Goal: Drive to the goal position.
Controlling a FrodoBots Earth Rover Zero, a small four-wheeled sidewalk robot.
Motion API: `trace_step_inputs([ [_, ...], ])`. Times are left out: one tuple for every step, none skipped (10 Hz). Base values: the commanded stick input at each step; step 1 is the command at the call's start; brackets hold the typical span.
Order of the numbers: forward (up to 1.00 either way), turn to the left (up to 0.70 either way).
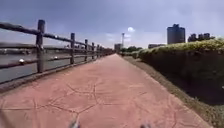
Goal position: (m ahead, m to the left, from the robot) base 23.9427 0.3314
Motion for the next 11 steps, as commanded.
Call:
trace_step_inputs([
  [0.7,0.0],
  [0.7,0.0],
  [0.7,0.0],
  [0.7,0.0],
  [0.7,-0.11],
  [0.7,-0.34],
  [0.7,-0.35],
  [0.7,-0.35],
  [0.7,-0.35],
  [0.7,-0.29],
  [0.7,-0.11],
])
